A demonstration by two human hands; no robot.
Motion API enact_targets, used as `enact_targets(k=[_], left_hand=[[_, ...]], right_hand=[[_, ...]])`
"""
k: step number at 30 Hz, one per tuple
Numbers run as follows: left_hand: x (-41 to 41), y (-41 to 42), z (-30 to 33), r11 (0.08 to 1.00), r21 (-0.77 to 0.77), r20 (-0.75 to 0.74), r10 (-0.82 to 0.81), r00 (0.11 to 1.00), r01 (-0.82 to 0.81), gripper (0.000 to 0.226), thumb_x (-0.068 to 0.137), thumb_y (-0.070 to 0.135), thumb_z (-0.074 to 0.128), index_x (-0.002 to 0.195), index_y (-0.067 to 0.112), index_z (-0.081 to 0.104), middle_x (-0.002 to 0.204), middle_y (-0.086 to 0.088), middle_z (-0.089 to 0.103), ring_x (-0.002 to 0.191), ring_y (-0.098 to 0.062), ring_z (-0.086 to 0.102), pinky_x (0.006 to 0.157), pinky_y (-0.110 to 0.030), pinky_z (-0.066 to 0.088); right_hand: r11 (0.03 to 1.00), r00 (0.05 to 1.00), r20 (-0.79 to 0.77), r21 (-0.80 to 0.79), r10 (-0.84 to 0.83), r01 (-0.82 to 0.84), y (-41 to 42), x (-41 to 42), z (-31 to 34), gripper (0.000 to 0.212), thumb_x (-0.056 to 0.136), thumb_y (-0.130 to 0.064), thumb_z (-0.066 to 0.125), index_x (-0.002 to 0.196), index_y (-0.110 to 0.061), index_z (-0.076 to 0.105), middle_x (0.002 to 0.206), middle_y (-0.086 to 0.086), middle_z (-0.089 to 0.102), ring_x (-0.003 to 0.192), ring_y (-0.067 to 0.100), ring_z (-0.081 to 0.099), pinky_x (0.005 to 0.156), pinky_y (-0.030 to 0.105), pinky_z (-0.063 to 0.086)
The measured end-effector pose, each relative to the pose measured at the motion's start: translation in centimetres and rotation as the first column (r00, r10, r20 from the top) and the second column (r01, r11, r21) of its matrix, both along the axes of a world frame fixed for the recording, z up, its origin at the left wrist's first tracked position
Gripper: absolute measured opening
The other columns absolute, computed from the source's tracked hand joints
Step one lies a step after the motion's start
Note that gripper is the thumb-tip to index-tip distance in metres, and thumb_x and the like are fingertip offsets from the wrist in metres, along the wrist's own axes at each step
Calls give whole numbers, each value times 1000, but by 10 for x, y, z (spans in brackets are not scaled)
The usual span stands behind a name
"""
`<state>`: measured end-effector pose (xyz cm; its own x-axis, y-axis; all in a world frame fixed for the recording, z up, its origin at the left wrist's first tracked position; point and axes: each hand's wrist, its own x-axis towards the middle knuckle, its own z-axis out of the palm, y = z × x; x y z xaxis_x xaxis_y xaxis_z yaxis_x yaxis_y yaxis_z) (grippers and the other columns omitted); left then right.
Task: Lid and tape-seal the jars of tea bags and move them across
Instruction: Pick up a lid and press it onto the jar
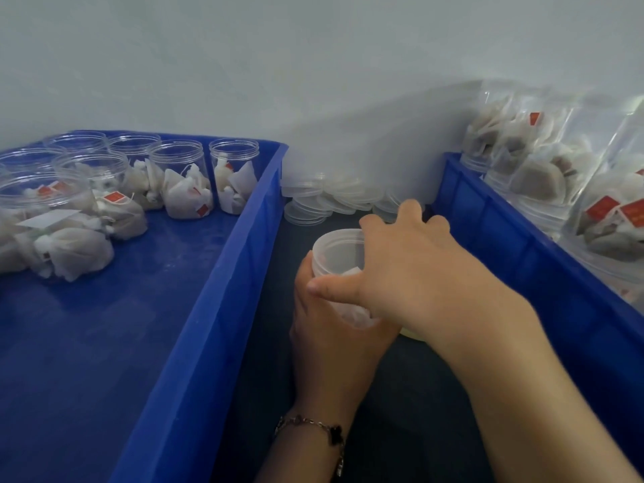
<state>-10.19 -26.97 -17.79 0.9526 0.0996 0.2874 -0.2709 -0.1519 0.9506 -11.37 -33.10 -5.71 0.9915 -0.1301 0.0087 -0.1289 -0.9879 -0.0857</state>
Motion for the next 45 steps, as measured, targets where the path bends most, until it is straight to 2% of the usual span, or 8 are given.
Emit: enact_targets(k=[6, 10, 17, 21, 28, 34, 40, 45], left_hand=[[0, -2, 0, 1000, -3, -13, -13, 1000, 13, 109, 34, 69, 70, 132, 43, 28, 127, 21, 48, 114, 2, 49, 88, -25, 46], [0, -3, -2, 999, 15, 26, 29, 999, -29, 112, 33, 70, 69, 133, 45, 24, 129, 25, 46, 115, 5, 47, 91, -23, 44], [5, -4, -7, 996, 75, 98, 35, 995, -42, 108, 47, 57, 77, 139, 37, 24, 136, 19, 44, 118, 8, 44, 88, -16, 44], [4, -5, 0, 999, 39, 6, 27, 1000, -27, 94, 32, 68, 68, 112, 70, 20, 102, 51, 37, 94, 39, 30, 67, -3, 29], [1, -4, 2, 1000, -4, -32, -11, 999, 11, 101, 31, 68, 68, 121, 51, 26, 111, 31, 43, 100, 11, 46, 76, -17, 40], [0, -6, 2, 1000, 5, 20, -22, 1000, 22, 101, 33, 65, 67, 122, 59, 19, 101, 49, 36, 93, 36, 33, 67, -6, 32], [1, -3, 3, 999, 43, 62, -6, 998, 4, 91, 38, 64, 68, 118, 59, 25, 105, 56, 32, 95, 36, 35, 57, 2, 34], [1, -3, 2, 1000, 18, 88, -5, 996, 3, 97, 38, 63, 68, 124, 55, 24, 108, 55, 33, 99, 33, 36, 64, 8, 34]], right_hand=[[969, 976, -125, 191, 181, -155, -25, -2, 18, 111, 50, -87, 29, 148, -39, 15, 155, -7, 18, 139, 19, 25, 108, 38, 28], [903, 959, -29, 346, 281, -255, -41, 0, 22, 90, 62, -72, 55, 144, -47, 25, 150, -25, 25, 135, 0, 27, 97, 19, 22], [862, 918, -63, 375, 392, -342, -36, 11, 11, 67, 71, -60, 66, 133, -53, 42, 145, -29, 32, 118, -9, 29, 94, 21, 24], [893, 948, -37, 351, 315, -283, -29, 11, 10, 74, 64, -63, 69, 132, -49, 45, 144, -19, 37, 129, 7, 37, 95, 28, 34], [988, 997, -48, 145, 67, -59, -6, 14, 0, 80, 70, -76, 52, 140, -41, 32, 141, 4, 27, 130, 34, 23, 97, 47, 34], [961, 981, 114, 213, 155, -177, -15, 8, 9, 63, 68, -59, 68, 119, -23, 64, 113, -7, 64, 96, 15, 58, 68, 20, 44], [869, 923, 176, 317, 341, -381, -28, 8, 11, 54, 66, -41, 74, 119, -41, 61, 104, -26, 59, 81, -13, 50, 66, 1, 40], [779, 874, 111, 411, 473, -474, -32, 9, 13, 62, 69, -21, 69, 123, -47, 54, 125, -31, 52, 108, -23, 42, 80, -4, 36]])
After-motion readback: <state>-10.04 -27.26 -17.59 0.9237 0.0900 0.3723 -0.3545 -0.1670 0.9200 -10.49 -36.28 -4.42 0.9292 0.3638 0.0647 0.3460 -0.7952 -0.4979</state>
